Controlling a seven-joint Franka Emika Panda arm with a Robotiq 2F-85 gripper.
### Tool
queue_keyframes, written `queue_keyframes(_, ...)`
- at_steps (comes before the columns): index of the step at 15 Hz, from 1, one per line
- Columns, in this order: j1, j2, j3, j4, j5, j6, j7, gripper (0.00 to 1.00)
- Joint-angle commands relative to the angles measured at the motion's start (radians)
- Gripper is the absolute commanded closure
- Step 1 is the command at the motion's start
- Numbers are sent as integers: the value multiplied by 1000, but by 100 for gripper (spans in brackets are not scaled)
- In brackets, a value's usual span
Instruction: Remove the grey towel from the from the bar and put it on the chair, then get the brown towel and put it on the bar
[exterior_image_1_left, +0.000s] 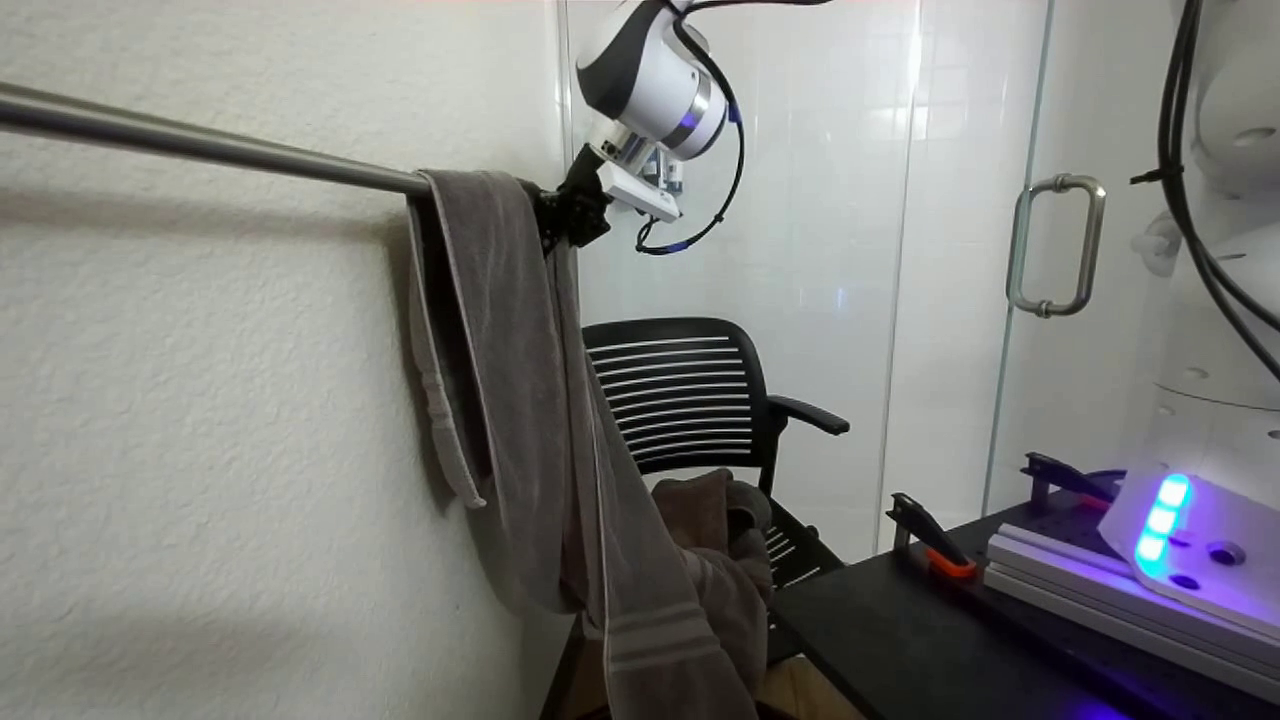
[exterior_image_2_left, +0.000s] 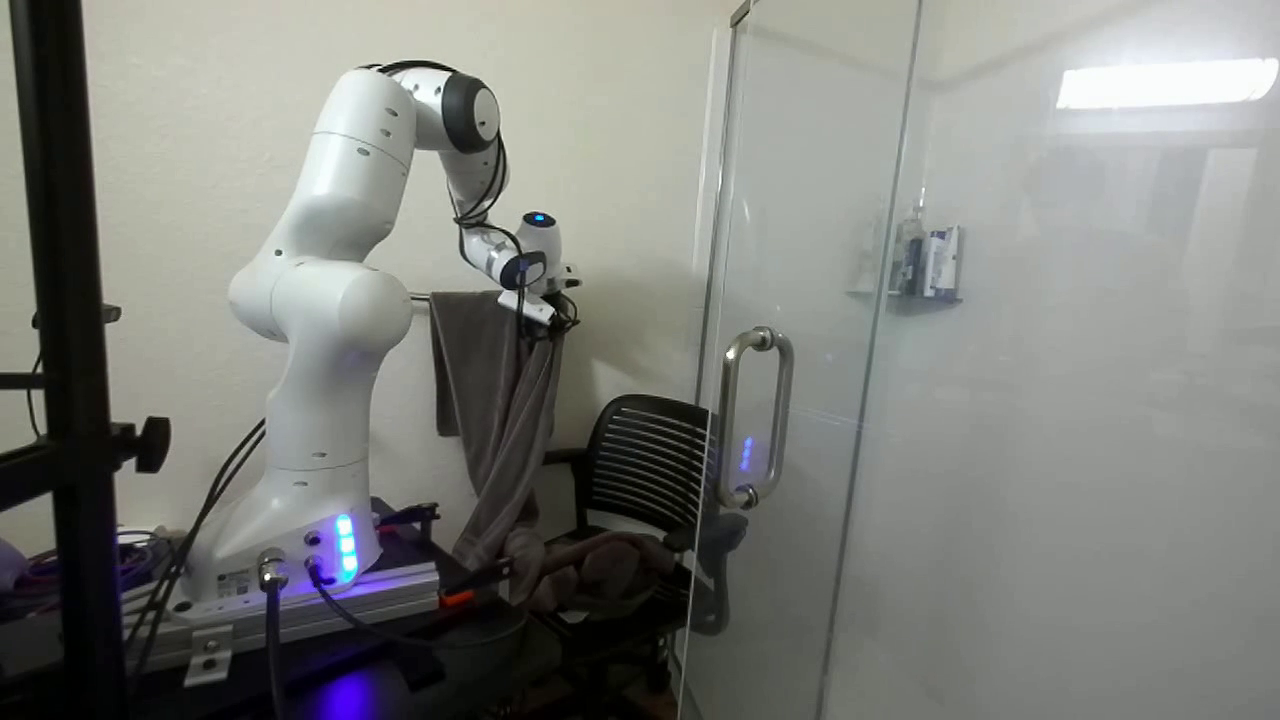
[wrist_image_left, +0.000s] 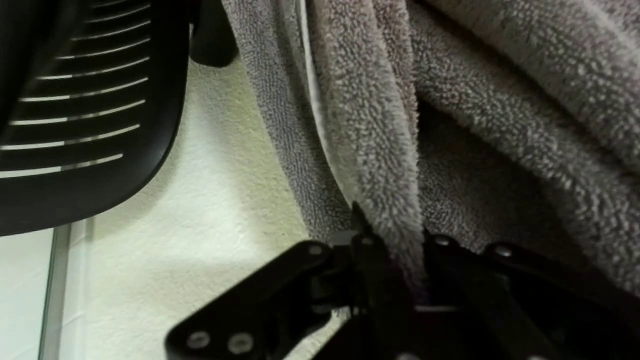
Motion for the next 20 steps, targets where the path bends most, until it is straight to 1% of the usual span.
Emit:
queue_keyframes(1,-7,-72,-26,47,14,-67,85,98)
queue_keyframes(3,-35,-146,-10,54,60,-112,105,97)
queue_keyframes(5,-58,-209,19,66,153,-126,61,97)
queue_keyframes(6,-57,-241,17,73,191,-128,57,97)
queue_keyframes(8,-50,-307,21,93,313,-116,19,97)
queue_keyframes(11,-32,-408,0,108,403,-98,39,97)
queue_keyframes(13,-32,-477,-9,112,424,-82,75,97)
queue_keyframes(15,-42,-541,-15,118,413,-69,137,97)
queue_keyframes(17,-63,-612,-18,113,386,-59,220,97)
queue_keyframes(19,-99,-676,-14,115,355,-57,311,97)
queue_keyframes(20,-90,-710,-39,112,309,-52,384,97)
